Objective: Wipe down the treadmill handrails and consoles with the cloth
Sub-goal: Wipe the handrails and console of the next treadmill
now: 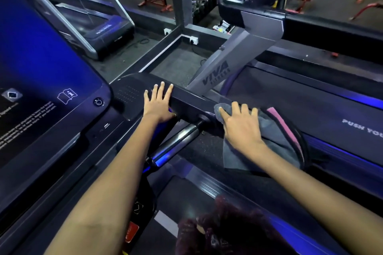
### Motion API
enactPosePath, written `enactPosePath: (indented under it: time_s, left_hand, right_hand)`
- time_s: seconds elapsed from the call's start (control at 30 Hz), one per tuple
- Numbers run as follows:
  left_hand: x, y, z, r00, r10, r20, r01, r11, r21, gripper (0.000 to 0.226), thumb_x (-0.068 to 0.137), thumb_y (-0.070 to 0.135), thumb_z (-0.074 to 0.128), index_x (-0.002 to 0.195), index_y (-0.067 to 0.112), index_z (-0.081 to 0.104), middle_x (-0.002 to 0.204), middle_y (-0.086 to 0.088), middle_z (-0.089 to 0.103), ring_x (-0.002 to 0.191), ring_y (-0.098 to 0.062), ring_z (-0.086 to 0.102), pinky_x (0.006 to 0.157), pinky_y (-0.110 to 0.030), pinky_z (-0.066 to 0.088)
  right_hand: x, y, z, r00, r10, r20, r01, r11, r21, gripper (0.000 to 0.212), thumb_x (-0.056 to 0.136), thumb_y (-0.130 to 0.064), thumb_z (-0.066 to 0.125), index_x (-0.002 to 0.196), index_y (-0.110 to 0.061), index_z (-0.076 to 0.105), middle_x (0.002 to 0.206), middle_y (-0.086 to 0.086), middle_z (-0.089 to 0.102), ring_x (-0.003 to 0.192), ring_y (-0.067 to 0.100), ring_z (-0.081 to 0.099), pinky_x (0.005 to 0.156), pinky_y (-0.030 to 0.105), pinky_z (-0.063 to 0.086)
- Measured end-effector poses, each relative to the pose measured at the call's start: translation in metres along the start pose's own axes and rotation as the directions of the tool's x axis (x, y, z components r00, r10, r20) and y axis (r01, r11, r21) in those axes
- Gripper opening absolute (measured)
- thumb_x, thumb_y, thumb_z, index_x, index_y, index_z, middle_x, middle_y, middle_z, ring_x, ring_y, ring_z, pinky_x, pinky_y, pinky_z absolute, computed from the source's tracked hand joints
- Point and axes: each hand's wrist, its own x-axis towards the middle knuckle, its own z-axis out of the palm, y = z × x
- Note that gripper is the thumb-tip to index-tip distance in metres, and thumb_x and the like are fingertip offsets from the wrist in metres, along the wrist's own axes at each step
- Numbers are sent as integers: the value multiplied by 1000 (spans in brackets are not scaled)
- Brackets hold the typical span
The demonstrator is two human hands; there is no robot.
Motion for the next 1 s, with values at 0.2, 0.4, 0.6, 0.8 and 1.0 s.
enactPosePath:
  time_s: [0.2,0.4,0.6,0.8,1.0]
  left_hand:
    - [8,18,-15,993,-121,-5,119,980,-159,82,83,26,62,150,24,15,158,-12,7,145,-30,6,116,-48,2]
    - [-7,69,-8,978,71,-194,-157,866,-475,57,79,19,36,132,1,48,141,-19,42,136,-33,29,112,-38,15]
    - [-23,102,10,968,161,-195,-229,885,-405,49,98,9,34,147,13,29,156,-4,20,146,-24,1,115,-36,-4]
    - [-27,103,15,964,175,-202,-227,935,-272,52,100,15,35,150,18,19,158,-3,13,146,-25,-3,115,-39,-5]
    - [-28,101,4,972,166,-167,-222,882,-415,59,93,-1,43,148,11,25,156,-7,18,146,-27,-2,114,-39,-8]
  right_hand:
    - [24,-12,-13,994,56,91,-65,994,93,33,84,-26,57,117,-21,60,111,9,55,99,31,53,83,43,41]
    - [-15,19,2,1000,23,12,-23,1000,-5,39,65,-34,77,103,-27,70,93,7,62,78,27,58,66,36,46]
    - [-5,13,-6,994,76,82,-87,986,139,31,91,-25,47,121,-18,56,121,12,50,108,33,48,86,44,38]
    - [-35,35,-5,997,-1,83,-6,996,86,40,89,-27,54,129,-25,53,124,10,51,106,31,50,86,41,40]
    - [4,8,-17,987,95,126,-116,979,169,35,93,-15,40,127,-13,50,127,12,43,114,34,43,90,45,35]
